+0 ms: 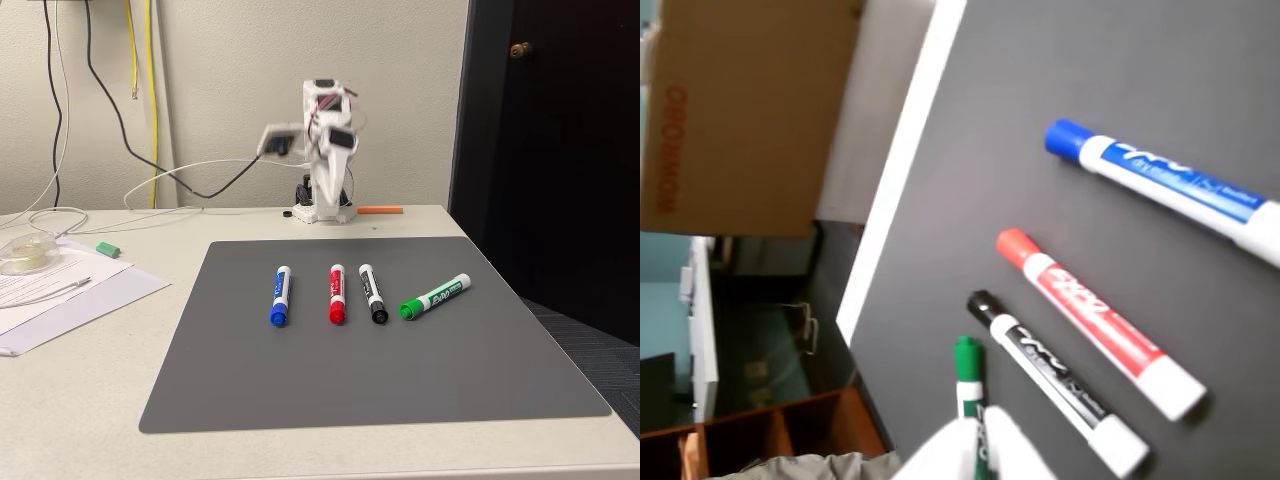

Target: Pick up the green marker.

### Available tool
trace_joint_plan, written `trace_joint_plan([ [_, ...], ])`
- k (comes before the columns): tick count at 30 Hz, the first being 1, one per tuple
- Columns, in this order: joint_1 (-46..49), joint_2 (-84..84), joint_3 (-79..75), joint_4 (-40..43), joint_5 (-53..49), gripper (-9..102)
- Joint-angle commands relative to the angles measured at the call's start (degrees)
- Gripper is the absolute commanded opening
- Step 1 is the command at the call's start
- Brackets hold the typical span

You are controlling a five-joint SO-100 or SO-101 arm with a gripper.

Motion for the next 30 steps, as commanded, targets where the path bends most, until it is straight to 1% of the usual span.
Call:
trace_joint_plan([
  [1, -1.32, -5.54, -8.70, 1.41, -2.02, 0],
  [8, -5.89, -18.90, -23.20, 7.47, -6.86, 0],
  [13, -8.35, -28.39, -35.24, 15.03, -8.88, 0],
  [18, -9.84, -32.70, -39.46, 16.61, -8.79, 0],
  [20, -10.46, -35.16, -42.36, 18.63, -9.05, 0],
  [22, -11.25, -40.25, -49.48, 24.17, -8.96, 0],
  [26, -13.54, -58.18, -77.52, 45.09, -7.47, 0],
  [27, -13.97, -60.64, -81.39, 47.81, -6.94, 0],
  [30, -15.64, -61.96, -82.71, 48.60, -5.19, 0],
])
